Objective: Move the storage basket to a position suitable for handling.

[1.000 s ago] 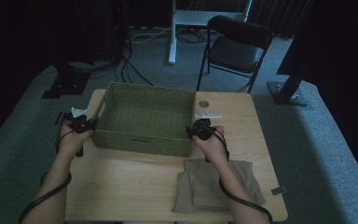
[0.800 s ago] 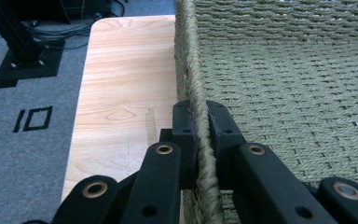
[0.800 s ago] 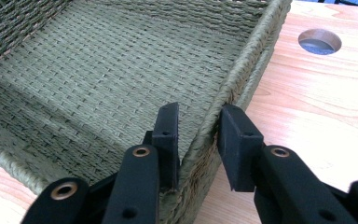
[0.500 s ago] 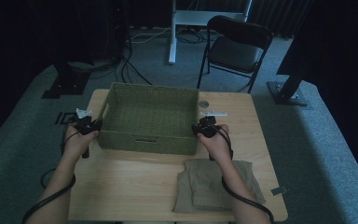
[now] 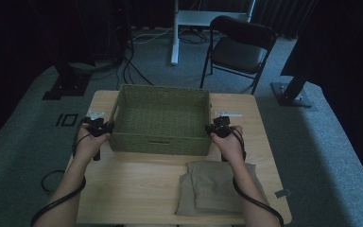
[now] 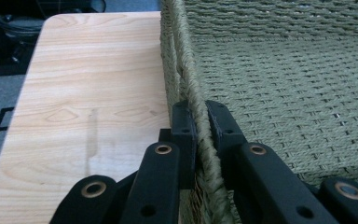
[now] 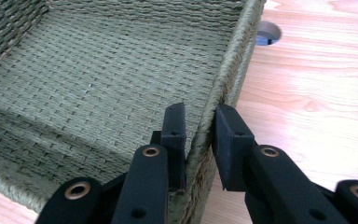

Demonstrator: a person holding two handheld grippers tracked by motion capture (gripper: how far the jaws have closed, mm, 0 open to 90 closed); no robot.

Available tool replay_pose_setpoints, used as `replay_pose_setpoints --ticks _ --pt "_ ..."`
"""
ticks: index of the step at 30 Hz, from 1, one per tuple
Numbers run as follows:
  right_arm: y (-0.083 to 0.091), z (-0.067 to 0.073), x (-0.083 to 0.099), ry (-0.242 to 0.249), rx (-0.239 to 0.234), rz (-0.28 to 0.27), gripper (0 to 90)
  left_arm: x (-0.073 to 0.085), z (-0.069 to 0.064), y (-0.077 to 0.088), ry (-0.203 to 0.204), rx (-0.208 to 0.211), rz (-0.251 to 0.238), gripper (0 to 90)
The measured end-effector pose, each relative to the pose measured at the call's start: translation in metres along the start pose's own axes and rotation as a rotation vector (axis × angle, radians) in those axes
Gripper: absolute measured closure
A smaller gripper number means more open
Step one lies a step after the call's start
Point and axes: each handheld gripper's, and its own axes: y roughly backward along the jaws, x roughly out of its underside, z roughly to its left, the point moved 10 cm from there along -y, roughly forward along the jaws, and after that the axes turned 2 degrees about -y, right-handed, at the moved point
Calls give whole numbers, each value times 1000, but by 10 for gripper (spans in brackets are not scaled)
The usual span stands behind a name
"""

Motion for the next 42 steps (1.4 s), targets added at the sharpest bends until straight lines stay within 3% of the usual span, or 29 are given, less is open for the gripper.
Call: replay_pose_setpoints --ticks 27,42 --pt "24 -68 5 -62 76 -6 788 -9 -71 -17 -17 26 13 836" --pt "38 -107 9 -81 104 -21 797 -13 -111 -23 -21 65 16 826"
